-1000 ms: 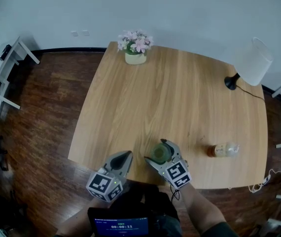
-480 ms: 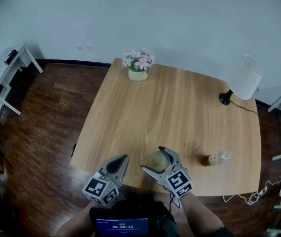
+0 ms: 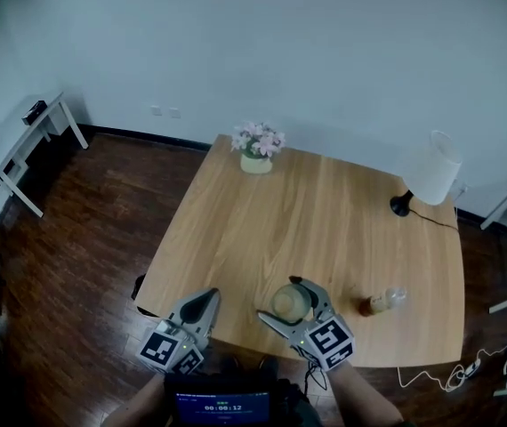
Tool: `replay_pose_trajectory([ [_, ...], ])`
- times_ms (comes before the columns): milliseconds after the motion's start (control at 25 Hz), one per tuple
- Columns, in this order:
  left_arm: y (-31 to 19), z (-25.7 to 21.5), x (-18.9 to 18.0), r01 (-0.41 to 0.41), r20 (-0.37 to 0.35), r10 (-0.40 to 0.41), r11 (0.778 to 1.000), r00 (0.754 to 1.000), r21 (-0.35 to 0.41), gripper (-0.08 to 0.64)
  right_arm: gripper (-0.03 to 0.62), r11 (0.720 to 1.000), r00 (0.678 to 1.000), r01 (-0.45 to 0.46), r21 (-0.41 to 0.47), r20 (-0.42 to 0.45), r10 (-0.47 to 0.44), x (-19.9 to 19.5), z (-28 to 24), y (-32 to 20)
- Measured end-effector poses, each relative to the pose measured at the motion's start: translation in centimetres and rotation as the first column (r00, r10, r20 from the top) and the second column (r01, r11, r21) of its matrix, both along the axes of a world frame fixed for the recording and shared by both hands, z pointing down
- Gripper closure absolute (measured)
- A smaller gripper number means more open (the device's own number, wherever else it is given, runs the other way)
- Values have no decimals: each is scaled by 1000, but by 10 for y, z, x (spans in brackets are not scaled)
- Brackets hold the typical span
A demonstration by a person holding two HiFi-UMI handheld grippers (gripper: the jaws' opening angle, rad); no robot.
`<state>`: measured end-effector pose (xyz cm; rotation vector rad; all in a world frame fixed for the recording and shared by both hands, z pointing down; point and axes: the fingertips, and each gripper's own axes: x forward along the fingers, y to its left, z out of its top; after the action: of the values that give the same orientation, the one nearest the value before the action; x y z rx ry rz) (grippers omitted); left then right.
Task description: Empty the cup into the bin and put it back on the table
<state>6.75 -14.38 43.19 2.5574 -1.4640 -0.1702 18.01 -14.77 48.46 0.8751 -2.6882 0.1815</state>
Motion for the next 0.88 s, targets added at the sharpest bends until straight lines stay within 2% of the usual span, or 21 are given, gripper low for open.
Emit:
replay_pose_trajectory([
  [280,9,-9,-12,32,-4,-32,999,999,23,560,173,1000,1000,4,14,9,-4,-2,-15,9],
  [600,20,-15,-24,70,9,-71,997,997,39,560,175,998,998,66,20,-14,-66,-11,-17,12],
  [880,36,-26,-54,169,31,-171,984,985,57,560,175,990,990,144,-1,-11,-144,-37,-30,10],
])
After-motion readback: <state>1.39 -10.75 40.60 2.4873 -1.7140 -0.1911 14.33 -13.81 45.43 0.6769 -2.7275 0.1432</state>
